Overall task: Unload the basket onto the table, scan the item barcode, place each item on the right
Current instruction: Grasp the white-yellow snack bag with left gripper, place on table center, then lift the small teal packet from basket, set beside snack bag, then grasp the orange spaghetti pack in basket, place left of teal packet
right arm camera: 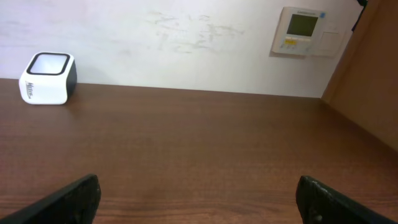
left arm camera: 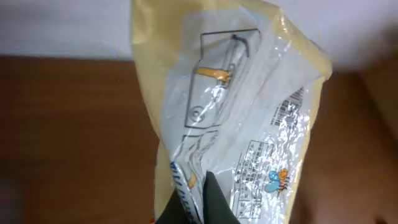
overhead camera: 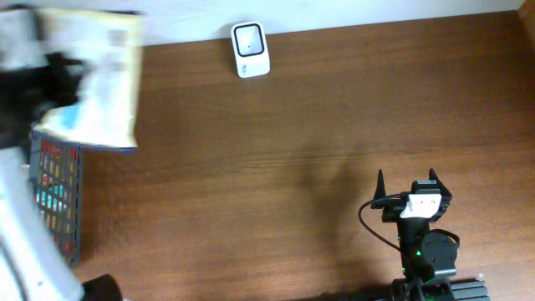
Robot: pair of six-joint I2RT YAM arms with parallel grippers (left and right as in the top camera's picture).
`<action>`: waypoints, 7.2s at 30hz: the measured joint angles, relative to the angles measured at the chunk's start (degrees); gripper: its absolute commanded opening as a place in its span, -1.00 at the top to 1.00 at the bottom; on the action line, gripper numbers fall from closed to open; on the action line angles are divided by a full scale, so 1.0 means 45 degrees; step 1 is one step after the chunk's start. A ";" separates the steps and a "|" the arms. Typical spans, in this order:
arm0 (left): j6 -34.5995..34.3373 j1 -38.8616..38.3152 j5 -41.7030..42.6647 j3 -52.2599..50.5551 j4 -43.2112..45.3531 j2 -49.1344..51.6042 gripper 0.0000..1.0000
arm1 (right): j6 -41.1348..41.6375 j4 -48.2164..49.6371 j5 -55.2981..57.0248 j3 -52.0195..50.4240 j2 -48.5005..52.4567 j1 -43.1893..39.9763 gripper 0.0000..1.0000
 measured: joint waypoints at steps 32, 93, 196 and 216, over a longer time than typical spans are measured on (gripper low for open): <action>-0.4473 -0.0695 -0.7698 -0.2006 0.3483 -0.1404 -0.99 | -0.0005 0.0000 0.0000 0.0000 0.0005 0.0000 -0.97; -0.4682 -0.8063 -0.8199 -0.6504 0.2467 0.5445 1.00 | 0.0000 0.0000 0.0000 0.0000 0.0000 0.0000 -0.97; -0.1161 -0.0646 -0.2764 -0.4318 0.0248 -0.1744 1.00 | -0.0015 0.0015 0.0005 0.0000 -0.0005 0.0000 -0.97; -0.4284 -0.2900 -0.5523 -1.1166 0.8612 -0.2302 -0.98 | -0.0005 0.0005 0.0000 0.0000 -0.0010 0.0000 -0.97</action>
